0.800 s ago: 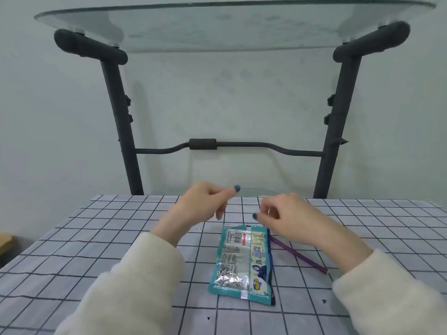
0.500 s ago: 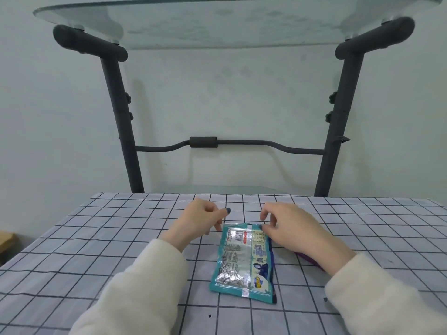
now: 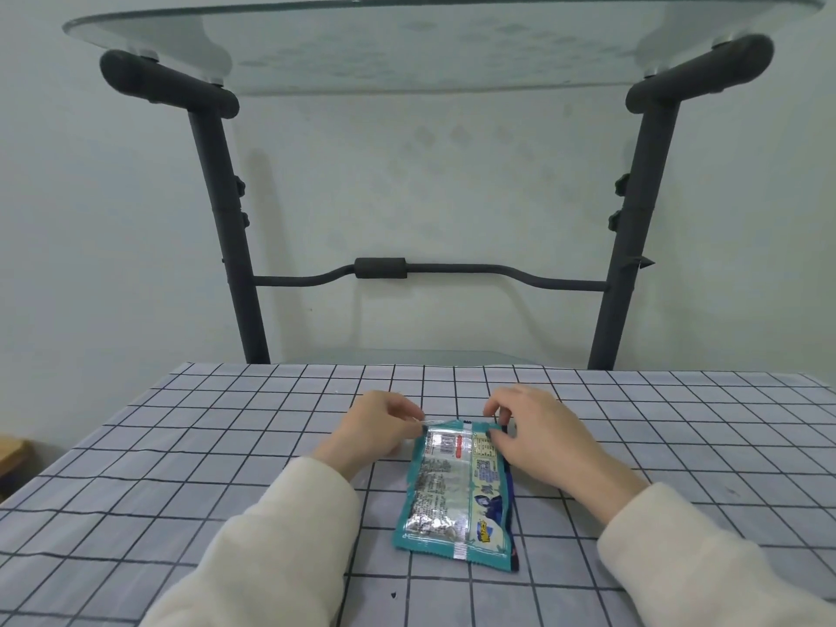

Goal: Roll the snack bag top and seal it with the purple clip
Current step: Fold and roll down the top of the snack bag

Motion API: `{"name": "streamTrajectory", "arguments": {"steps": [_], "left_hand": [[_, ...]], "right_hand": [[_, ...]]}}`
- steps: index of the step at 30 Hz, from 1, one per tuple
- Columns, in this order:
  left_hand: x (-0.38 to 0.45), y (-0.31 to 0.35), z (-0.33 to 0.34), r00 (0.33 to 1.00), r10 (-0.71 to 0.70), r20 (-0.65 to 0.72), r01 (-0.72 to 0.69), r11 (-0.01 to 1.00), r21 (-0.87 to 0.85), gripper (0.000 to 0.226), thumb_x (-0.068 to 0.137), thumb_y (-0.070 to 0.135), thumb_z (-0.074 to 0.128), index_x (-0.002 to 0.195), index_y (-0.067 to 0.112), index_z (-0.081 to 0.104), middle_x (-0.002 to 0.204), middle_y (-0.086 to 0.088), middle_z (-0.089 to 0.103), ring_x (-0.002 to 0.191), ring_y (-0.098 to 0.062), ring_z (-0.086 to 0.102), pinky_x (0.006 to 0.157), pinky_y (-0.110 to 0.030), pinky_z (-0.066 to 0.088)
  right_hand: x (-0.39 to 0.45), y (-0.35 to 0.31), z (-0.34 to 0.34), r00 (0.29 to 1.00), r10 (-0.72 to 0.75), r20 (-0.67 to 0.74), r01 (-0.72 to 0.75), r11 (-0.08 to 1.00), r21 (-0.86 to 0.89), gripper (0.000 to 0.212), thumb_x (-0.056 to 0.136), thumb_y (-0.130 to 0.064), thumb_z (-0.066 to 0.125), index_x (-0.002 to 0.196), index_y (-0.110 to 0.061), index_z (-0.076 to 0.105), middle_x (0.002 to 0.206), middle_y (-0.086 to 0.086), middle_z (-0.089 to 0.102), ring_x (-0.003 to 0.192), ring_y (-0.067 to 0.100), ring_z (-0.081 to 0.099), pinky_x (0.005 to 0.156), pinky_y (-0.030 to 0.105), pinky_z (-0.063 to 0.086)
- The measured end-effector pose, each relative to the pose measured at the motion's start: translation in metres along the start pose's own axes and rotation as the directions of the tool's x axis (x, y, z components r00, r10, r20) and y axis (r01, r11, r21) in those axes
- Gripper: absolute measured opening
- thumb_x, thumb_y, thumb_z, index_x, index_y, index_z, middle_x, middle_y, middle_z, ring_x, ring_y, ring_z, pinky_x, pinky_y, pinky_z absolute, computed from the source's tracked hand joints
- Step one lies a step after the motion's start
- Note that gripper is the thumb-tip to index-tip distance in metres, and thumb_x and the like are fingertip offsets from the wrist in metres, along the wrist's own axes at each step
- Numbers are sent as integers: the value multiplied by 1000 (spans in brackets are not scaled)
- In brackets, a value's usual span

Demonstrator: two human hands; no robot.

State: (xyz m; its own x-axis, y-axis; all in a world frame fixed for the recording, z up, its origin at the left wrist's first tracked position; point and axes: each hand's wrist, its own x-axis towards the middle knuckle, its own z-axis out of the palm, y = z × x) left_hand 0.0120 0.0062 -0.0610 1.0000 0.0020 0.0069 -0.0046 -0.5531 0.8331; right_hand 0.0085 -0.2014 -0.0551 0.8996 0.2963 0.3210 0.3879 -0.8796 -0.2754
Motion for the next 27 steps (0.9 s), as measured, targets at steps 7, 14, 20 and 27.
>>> {"name": "streamTrajectory", "arguments": {"steps": [7, 14, 20, 27], "left_hand": [[0, 3, 0, 987, 130, -91, -138, 987, -78, 11, 81, 10, 69, 85, 20, 71, 77, 4, 66, 63, -12, 50, 64, -27, 43], [-2, 6, -5, 975, 200, -101, -221, 928, -299, 22, 81, -3, 65, 98, 11, 69, 74, -3, 67, 54, -8, 51, 48, -12, 40], [-3, 2, -5, 988, 152, 35, -126, 912, -391, 22, 81, 6, 69, 102, 13, 70, 88, -4, 75, 76, -12, 68, 63, -26, 53], [-4, -4, -2, 989, 77, 128, -19, 913, -407, 10, 83, 10, 67, 85, 6, 75, 87, -14, 74, 74, -22, 67, 73, -35, 54]], "right_hand": [[-1, 2, 3, 1000, -19, -18, 20, 998, 53, 20, 84, -31, 60, 103, -25, 60, 104, -8, 59, 102, 10, 51, 79, 28, 48], [0, -2, -8, 1000, 19, 8, -21, 922, 386, 3, 83, -22, 64, 82, -23, 61, 80, -8, 68, 70, 6, 61, 53, 19, 46], [0, -6, -12, 999, 17, -49, 8, 881, 474, 8, 82, -15, 65, 81, -22, 59, 78, -7, 67, 67, 6, 60, 52, 9, 42], [-1, -5, -16, 989, 21, -147, 64, 831, 552, 25, 79, -2, 63, 76, -27, 62, 83, -6, 70, 80, 7, 64, 69, 22, 52]]}}
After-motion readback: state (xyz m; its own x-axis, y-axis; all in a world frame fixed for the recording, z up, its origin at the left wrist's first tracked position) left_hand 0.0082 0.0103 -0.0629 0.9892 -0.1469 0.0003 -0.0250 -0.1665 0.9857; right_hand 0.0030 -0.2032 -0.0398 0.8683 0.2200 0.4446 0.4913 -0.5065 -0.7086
